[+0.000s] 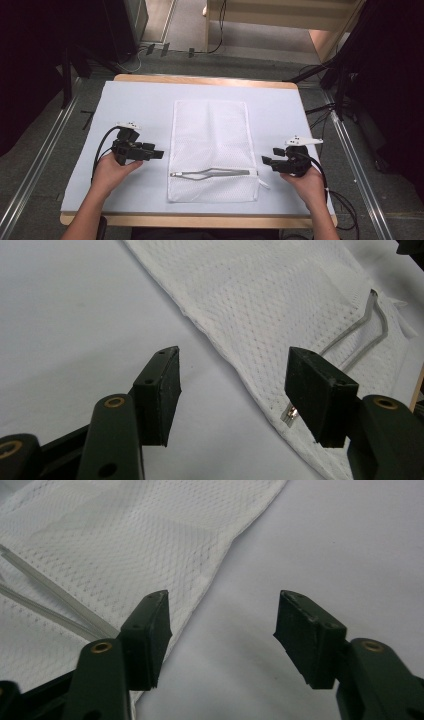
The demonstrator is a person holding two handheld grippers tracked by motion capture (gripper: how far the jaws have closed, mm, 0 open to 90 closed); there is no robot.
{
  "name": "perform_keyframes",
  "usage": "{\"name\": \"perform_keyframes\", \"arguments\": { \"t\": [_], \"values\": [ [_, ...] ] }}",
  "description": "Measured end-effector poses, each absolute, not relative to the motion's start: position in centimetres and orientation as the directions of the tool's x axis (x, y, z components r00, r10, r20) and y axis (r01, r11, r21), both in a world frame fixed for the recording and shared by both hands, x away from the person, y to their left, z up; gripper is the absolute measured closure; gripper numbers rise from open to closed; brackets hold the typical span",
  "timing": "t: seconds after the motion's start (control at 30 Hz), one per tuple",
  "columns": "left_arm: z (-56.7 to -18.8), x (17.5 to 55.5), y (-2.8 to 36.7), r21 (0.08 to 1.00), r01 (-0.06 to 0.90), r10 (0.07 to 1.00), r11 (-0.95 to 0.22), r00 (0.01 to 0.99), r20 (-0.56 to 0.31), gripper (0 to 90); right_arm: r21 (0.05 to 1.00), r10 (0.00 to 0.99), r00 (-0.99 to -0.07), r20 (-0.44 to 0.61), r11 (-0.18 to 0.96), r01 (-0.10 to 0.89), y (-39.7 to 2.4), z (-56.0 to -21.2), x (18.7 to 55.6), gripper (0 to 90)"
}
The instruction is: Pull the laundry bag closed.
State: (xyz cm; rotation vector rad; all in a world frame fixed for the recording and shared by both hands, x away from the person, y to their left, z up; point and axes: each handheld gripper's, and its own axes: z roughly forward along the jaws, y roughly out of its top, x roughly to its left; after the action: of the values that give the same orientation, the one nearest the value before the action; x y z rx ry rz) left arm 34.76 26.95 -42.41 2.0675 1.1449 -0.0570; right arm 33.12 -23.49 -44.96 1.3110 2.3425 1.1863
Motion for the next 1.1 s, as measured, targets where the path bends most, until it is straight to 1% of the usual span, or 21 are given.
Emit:
{"name": "perform_keyframes", "arguments": {
  "t": [0.3, 0.5, 0.67, 0.83, 0.97, 1.1],
  "values": [
    [-42.4, 34.8, 26.8, 0.598, 0.740, 0.707, -0.309, 0.599, -0.376, 41.6, 0.719, 0.789, -0.577, 0.214, 0.273, 0.639, -23.4, -44.8, 33.0, 48.9],
    [-42.5, 34.8, 26.9, 0.593, 0.745, 0.708, -0.305, 0.594, -0.382, 42.9, 0.720, 0.787, -0.577, 0.219, 0.269, 0.640, -23.1, -44.6, 32.9, 51.0],
    [-42.4, 34.8, 26.9, 0.593, 0.745, 0.705, -0.304, 0.595, -0.386, 43.7, 0.711, 0.784, -0.565, 0.257, 0.243, 0.660, -22.8, -44.4, 32.8, 53.6],
    [-42.5, 34.8, 26.9, 0.591, 0.746, 0.706, -0.307, 0.595, -0.385, 44.1, 0.715, 0.784, -0.573, 0.239, 0.257, 0.650, -22.7, -44.0, 32.7, 56.7],
    [-42.4, 34.8, 27.0, 0.589, 0.749, 0.702, -0.303, 0.594, -0.393, 44.1, 0.720, 0.779, -0.582, 0.234, 0.264, 0.642, -22.3, -43.7, 32.6, 56.8],
    [-42.3, 34.5, 27.0, 0.590, 0.750, 0.710, -0.300, 0.588, -0.386, 44.1, 0.712, 0.779, -0.572, 0.256, 0.247, 0.657, -22.2, -43.7, 32.7, 56.0]
  ]
}}
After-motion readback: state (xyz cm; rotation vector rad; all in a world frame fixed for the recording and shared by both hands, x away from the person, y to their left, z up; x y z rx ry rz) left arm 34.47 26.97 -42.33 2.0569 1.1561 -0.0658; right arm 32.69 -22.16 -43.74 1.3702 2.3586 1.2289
